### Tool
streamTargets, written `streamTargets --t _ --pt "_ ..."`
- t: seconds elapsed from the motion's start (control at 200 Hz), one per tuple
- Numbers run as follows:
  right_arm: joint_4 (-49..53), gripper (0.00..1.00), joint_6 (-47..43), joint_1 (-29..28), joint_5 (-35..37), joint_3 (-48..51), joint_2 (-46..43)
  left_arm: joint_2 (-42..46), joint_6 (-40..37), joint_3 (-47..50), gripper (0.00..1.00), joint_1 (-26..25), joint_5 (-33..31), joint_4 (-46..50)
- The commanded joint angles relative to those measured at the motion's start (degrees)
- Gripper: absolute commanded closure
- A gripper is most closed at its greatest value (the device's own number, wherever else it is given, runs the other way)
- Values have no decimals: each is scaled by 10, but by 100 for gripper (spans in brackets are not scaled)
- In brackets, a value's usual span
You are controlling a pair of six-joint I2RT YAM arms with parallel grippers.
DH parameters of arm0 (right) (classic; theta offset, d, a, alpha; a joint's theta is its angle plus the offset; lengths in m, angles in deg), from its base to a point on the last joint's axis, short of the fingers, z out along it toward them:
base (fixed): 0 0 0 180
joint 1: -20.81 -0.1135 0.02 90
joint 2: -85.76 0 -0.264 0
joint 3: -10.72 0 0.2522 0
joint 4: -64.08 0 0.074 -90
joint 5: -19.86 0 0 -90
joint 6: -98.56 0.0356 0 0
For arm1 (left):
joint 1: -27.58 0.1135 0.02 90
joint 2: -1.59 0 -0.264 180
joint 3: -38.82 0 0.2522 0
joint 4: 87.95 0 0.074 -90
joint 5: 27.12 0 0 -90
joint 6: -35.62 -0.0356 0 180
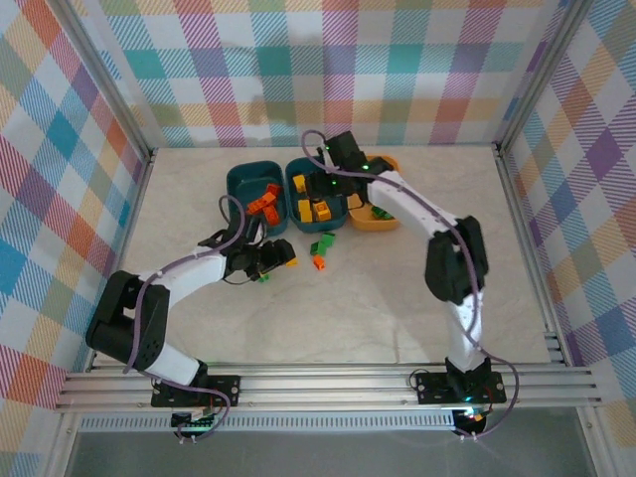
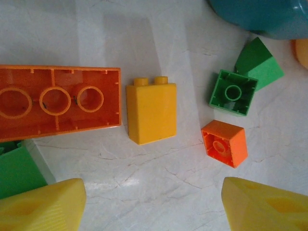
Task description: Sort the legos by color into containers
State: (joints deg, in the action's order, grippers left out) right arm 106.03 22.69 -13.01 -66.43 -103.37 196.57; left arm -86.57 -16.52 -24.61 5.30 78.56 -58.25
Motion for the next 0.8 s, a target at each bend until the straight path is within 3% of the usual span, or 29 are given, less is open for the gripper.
streamTargets --t 0.0,0.375,0.655,0.8 --pt "-58 33 19 -4 9 99 -79 -32 -7 -40 26 -17 -39 104" --pt "-86 30 37 19 55 378 -290 -135 47 -165 29 -107 -129 206" --pt "-87 30 48 29 50 466 -337 -202 71 -238 29 -127 -233 281" --pt "-89 30 49 31 43 481 -346 -236 62 -263 31 -127 -243 271"
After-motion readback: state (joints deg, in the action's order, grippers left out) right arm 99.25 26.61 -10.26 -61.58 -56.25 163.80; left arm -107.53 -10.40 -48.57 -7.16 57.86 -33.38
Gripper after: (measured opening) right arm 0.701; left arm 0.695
